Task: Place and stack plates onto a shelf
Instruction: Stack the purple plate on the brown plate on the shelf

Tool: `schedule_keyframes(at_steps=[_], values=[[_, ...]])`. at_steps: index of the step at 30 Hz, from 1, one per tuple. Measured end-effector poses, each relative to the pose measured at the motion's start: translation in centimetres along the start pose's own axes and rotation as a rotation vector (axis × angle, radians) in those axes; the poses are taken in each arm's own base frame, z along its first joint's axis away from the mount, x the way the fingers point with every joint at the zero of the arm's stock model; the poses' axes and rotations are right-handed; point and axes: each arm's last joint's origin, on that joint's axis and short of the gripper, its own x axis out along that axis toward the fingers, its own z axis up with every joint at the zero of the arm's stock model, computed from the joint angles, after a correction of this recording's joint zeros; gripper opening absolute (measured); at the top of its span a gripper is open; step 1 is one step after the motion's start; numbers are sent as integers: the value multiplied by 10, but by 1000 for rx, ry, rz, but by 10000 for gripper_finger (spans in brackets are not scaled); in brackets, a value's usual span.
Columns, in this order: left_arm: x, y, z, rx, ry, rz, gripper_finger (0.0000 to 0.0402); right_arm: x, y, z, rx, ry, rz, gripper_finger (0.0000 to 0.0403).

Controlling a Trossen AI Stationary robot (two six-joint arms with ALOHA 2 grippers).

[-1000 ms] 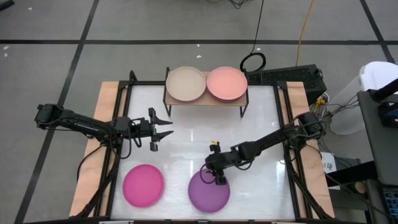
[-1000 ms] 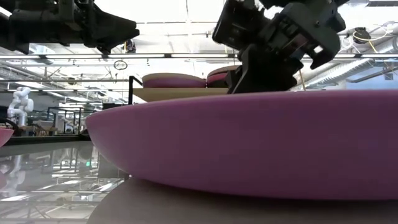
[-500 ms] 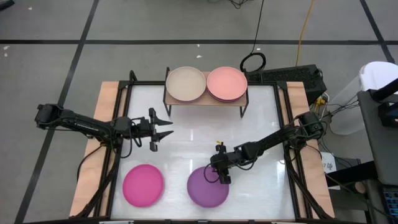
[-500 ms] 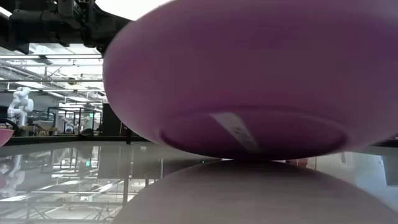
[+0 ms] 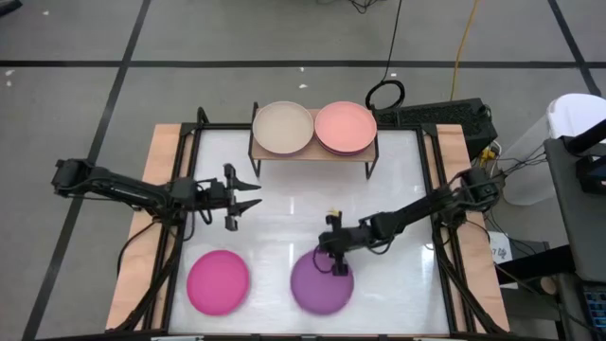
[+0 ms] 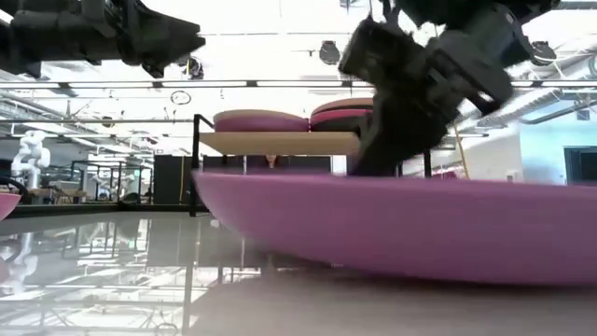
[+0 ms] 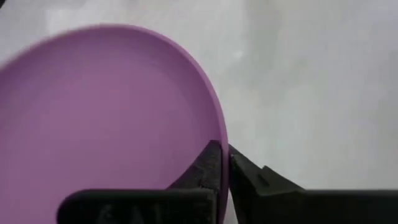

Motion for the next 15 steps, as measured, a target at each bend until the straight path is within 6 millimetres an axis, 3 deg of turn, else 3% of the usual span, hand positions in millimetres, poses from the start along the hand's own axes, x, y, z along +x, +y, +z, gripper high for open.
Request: schedule_keyframes(at_steps=[7, 15], values=[[-15, 0, 20, -26, -106, -17, 177, -61, -29, 47, -21, -313, -271, 1], [-21, -1, 22, -21, -106, -32, 177, -145, -109, 95, 130, -828, -600, 1]])
